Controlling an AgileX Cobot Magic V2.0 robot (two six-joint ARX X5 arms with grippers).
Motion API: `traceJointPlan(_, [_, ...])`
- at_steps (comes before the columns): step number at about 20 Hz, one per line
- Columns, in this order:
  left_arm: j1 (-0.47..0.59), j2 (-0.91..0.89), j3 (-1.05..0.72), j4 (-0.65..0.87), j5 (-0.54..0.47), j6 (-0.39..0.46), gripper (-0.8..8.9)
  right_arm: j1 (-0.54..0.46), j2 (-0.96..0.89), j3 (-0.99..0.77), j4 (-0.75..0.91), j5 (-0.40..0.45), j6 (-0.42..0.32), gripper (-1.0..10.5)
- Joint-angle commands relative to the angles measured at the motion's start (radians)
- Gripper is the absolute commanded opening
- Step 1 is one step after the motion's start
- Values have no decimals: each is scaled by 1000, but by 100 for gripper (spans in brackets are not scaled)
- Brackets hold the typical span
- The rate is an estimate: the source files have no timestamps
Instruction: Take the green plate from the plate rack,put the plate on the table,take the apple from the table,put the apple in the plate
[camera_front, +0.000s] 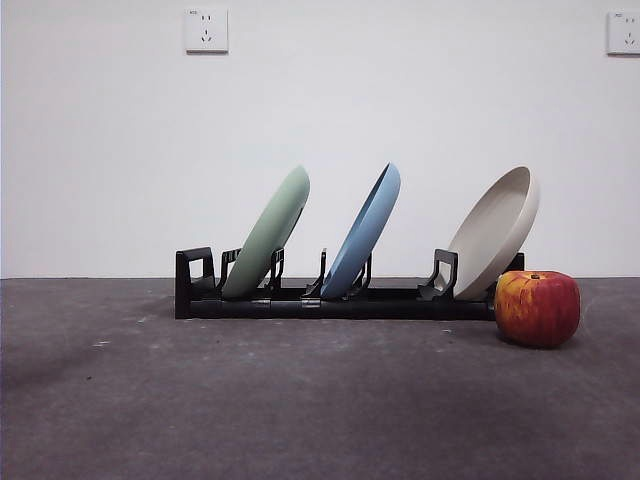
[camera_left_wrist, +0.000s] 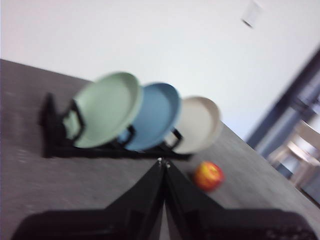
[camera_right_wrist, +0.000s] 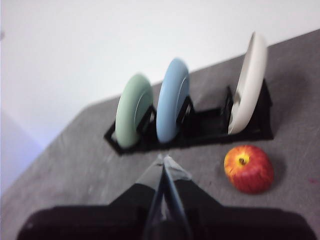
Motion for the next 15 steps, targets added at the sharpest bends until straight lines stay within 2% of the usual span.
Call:
traceJointPlan(1, [2,61,66,-63,74,83,-7,2,68,93,-117,-46,-148,-12])
traceJointPlan(6, [2,161,178,-227,209,232,-7,3,197,250,-362,-98,-323,-12])
traceJointPlan(9, [0,204,223,-331,269,312,-7,4,257,318,-477,-108,-395,-12])
traceJointPlan(15, [0,251,280,-526,280,459,-7,4,339,385,-650,-130,-491,-12])
